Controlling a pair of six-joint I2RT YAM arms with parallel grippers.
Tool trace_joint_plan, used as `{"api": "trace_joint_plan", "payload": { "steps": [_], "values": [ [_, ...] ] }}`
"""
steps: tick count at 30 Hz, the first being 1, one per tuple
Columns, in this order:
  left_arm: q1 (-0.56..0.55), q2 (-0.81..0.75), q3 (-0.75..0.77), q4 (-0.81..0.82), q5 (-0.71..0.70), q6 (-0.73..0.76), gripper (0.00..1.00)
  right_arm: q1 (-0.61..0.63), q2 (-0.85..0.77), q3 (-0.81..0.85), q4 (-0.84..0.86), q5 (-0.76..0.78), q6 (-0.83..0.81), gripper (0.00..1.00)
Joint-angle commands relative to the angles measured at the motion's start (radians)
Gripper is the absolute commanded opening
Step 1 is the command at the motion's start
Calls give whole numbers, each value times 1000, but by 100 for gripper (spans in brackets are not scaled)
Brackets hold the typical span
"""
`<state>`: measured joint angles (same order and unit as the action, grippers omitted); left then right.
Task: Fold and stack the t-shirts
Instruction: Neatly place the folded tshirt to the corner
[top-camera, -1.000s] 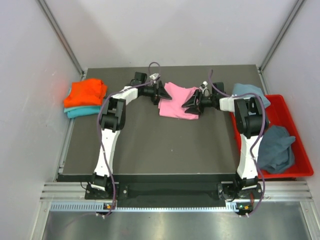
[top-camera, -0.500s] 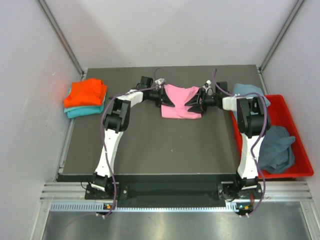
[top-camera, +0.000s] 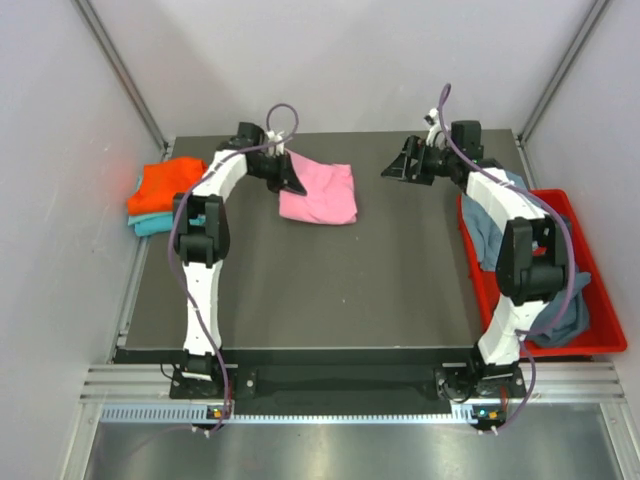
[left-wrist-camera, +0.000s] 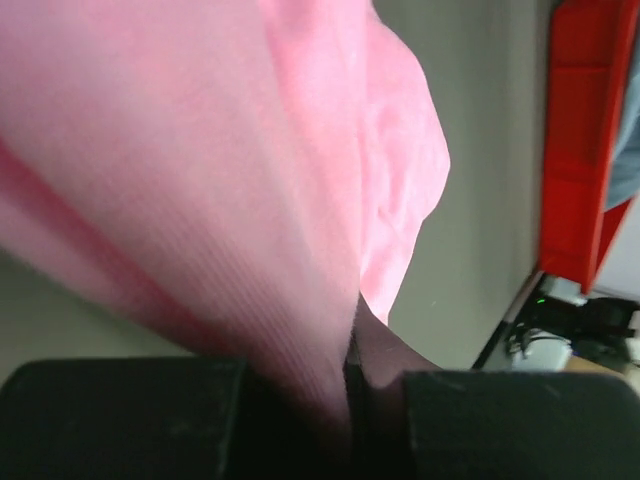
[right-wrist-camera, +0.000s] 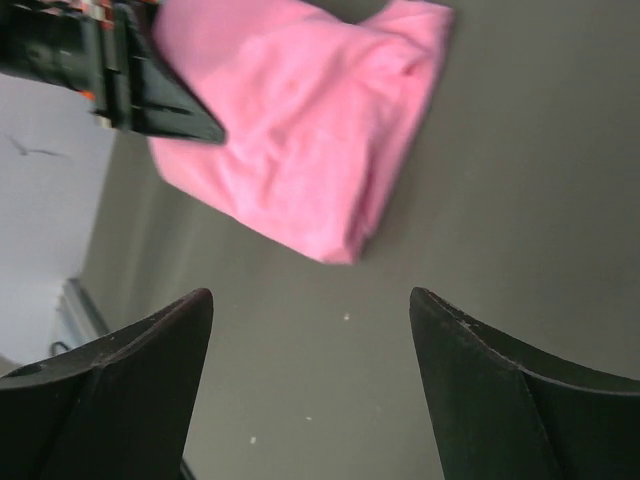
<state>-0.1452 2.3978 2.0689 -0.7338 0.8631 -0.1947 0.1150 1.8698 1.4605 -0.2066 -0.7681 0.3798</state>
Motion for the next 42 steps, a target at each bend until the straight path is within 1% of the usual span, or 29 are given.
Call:
{"api": "trace_joint_plan", "payload": {
  "steps": [1,3,5,6,7,10,12,17,29,37,42],
  "values": [
    [41,-101,86,-278,-93,245,0,-8,-75,6,-126,151,-177,80],
    [76,-129,95,-326,-130,276,0,-8,-92,-5,-129,156,-188,80],
    [96,-143,137,-412,-173,343,0,-8,-116,-22,-128,162,-191,80],
    [110,-141,169,-452,-226,374,0,-8,-123,-31,-129,164,-193,81],
    [116,-134,251,-548,-252,429,0,-8,-132,-34,-128,170,-196,81],
    [156,-132,351,-619,-331,468,0,-8,-144,-51,-131,179,-205,81],
    [197,-170,359,-615,-361,463,0,-8,-147,-61,-128,178,-203,81],
    [222,-245,416,-606,-528,529,0,-8,-153,-72,-120,173,-199,81],
    [274,-319,415,-504,-676,572,0,-9,-156,-115,-97,158,-180,81],
    [305,-339,412,-457,-812,640,0,-8,-179,-144,-89,153,-182,82],
    [332,-338,408,-431,-834,640,0,-8,-196,-167,-89,150,-183,82]
  ]
}}
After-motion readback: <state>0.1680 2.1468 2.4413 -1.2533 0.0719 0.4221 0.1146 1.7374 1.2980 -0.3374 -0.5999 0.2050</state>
